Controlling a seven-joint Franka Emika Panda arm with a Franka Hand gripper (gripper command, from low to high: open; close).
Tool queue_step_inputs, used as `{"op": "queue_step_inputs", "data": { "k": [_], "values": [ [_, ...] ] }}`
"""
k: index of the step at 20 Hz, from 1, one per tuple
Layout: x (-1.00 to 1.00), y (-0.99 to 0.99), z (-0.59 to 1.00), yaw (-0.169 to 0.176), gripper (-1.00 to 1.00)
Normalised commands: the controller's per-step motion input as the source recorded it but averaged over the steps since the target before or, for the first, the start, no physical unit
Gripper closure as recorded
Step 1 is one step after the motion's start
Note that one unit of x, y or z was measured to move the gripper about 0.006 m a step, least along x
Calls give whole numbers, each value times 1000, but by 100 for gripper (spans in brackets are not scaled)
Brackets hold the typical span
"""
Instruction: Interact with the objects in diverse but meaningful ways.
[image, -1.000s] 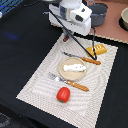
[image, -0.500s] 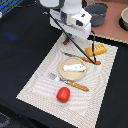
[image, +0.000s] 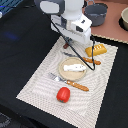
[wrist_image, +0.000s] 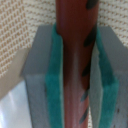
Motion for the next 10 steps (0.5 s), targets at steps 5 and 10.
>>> {"op": "queue_step_inputs", "data": {
  "k": [5, 10],
  "values": [
    [3, 18, -45, 0, -100],
    [-36, 88, 453, 1, -100]
  ]
}}
